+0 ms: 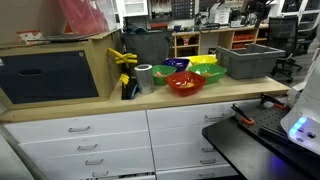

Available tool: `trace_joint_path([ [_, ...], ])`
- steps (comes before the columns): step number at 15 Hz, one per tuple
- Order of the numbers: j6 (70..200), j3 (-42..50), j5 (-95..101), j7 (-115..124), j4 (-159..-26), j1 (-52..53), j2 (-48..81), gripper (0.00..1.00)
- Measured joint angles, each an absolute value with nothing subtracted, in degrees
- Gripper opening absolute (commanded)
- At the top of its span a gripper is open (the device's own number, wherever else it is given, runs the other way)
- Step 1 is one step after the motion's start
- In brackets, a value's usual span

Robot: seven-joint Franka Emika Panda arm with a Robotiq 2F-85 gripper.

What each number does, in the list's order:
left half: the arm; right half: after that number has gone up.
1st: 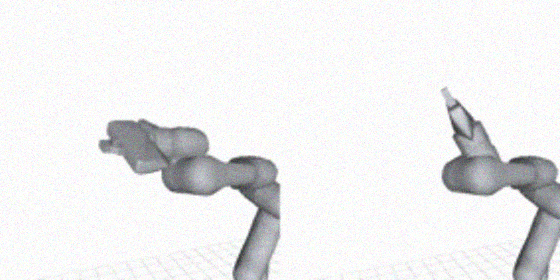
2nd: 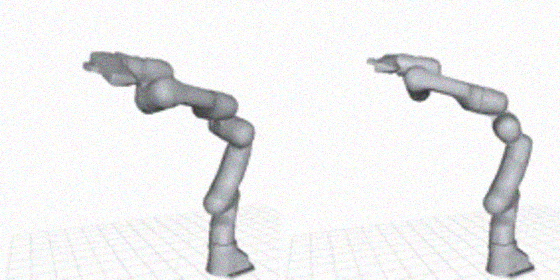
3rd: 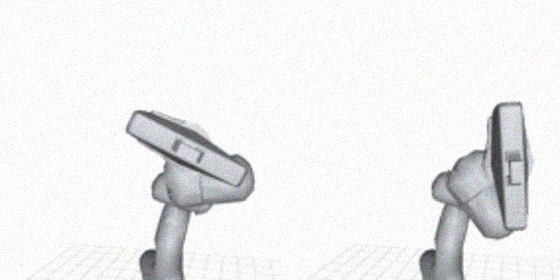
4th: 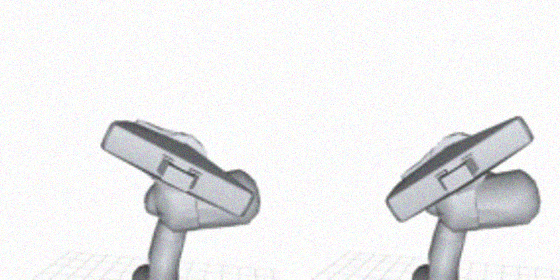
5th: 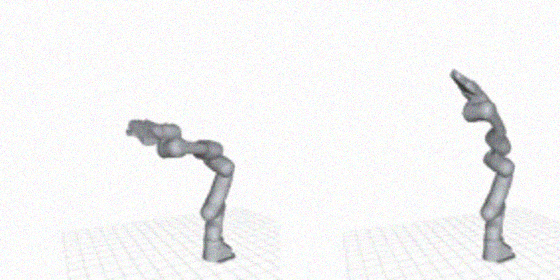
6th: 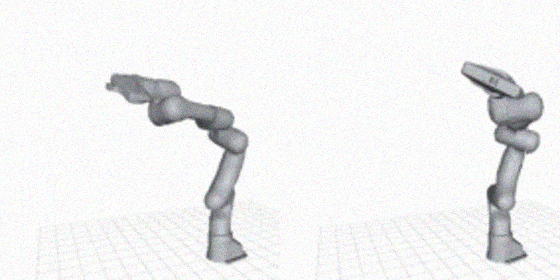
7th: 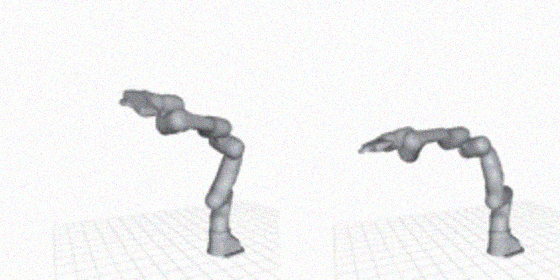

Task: Put one green plush toy in the green bowl then place the yellow plush toy in blue bowl.

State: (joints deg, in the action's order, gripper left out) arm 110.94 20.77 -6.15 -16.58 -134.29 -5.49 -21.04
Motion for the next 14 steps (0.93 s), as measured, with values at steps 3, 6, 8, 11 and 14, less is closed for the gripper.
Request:
trace_joint_path([
  [3,110.94,20.77,-6.15,-16.58,-134.29,-5.49,-21.04,1.00],
  [6,110.94,20.77,-6.15,-16.58,-134.29,-5.49,-21.04,1.00],
  [8,110.94,20.60,-6.15,-16.58,-134.29,-5.67,-21.03,1.00],
  [11,112.94,19.60,-7.06,-16.49,-134.34,-6.24,-19.91,1.00],
  [14,118.62,18.44,-8.89,-16.47,-133.93,-6.23,-15.66,1.00],
])
